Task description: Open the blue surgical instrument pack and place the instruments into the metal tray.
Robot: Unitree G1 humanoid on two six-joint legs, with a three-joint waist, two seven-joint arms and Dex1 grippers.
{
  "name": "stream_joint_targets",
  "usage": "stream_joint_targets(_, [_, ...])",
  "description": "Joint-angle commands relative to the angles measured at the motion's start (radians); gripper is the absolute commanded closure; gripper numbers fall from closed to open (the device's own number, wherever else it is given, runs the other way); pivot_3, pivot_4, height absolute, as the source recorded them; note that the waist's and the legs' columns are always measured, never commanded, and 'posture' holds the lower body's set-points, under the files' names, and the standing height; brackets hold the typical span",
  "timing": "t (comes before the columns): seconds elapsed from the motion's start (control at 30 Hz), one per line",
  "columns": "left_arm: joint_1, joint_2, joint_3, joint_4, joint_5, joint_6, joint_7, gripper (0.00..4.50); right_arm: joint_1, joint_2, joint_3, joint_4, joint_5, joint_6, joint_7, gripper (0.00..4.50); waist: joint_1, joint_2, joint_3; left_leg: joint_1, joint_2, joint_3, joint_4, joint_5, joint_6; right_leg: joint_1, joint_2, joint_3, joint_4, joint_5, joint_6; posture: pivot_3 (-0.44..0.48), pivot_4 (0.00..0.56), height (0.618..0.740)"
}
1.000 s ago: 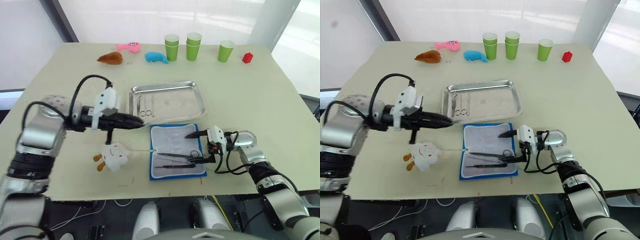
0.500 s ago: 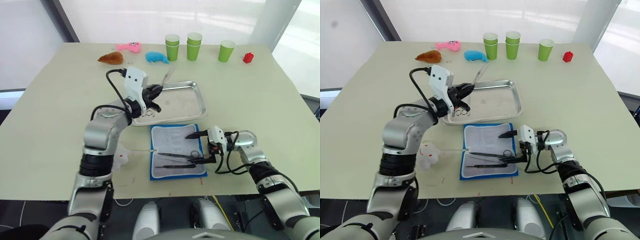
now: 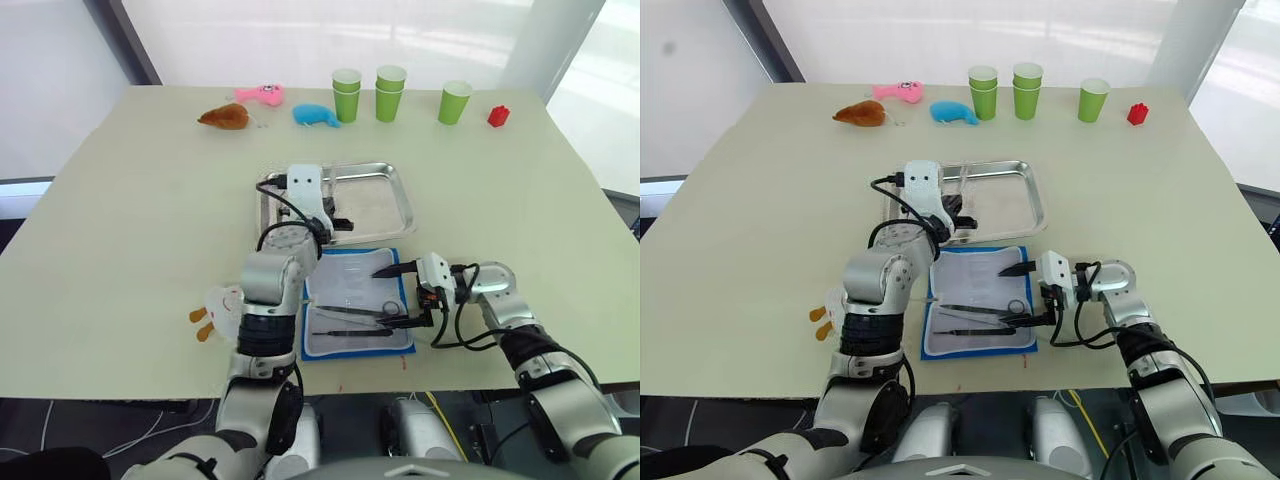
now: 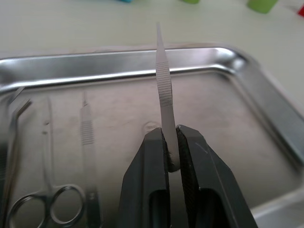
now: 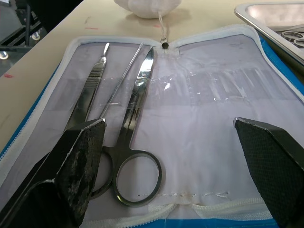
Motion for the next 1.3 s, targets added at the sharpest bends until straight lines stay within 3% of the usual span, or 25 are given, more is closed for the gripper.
stream_joint_targets(0.03, [-0.025,-0.028,0.001,-0.003,0.015,-0.026,0.036,4.48,0.082,-0.008,0.066,0.064,-0.069,0.028,0.006,0.00,0.001,0.000,0.000,0.000,0.000,0.000,0.000,0.000,-0.001,0.000,0.000,0.000,0.000,0.000,0.000,0.000,0.150,0.740])
stream_joint_targets(0.27, [0.008,-0.077,0.004,0.010,0.041,-0.009,0.099,4.48,0.083,-0.006,0.066,0.057,-0.069,0.032,-0.002,0.00,0.001,0.000,0.000,0.000,-0.001,0.000,0.000,0.002,-0.004,0.000,0.000,0.000,-0.001,0.000,0.000,0.000,0.150,0.740])
stream_joint_targets(0.9, [0.016,-0.083,0.055,0.032,0.032,0.033,0.124,4.48,0.079,0.007,0.072,0.062,-0.072,0.030,-0.009,0.00,-0.001,0.000,0.000,0.000,-0.001,0.000,0.000,0.002,-0.004,0.000,0.000,-0.003,0.000,0.000,0.000,0.000,0.150,0.740])
stream_joint_targets(0.97, [0.016,-0.081,0.057,0.032,0.032,0.035,0.124,3.63,0.078,0.008,0.072,0.065,-0.072,0.029,-0.010,0.00,-0.001,0.000,0.000,0.000,-0.001,0.001,0.000,0.002,-0.004,0.000,0.000,-0.003,0.000,0.000,0.000,0.000,0.150,0.740])
stream_joint_targets(1.03, [0.014,-0.080,0.057,0.033,0.037,0.035,0.127,3.10,0.076,0.009,0.072,0.069,-0.073,0.027,-0.011,0.00,-0.001,0.000,0.000,0.000,-0.001,0.000,0.000,0.002,-0.004,0.000,0.000,-0.003,0.000,0.000,0.000,0.000,0.150,0.740])
stream_joint_targets(1.3, [0.016,-0.072,0.043,0.005,0.044,0.035,0.119,3.10,0.075,0.018,0.075,0.071,-0.073,0.026,-0.015,0.00,-0.002,0.000,0.000,0.001,-0.001,0.000,0.000,0.002,-0.004,0.000,0.000,-0.003,0.000,0.000,0.000,0.000,0.150,0.740])
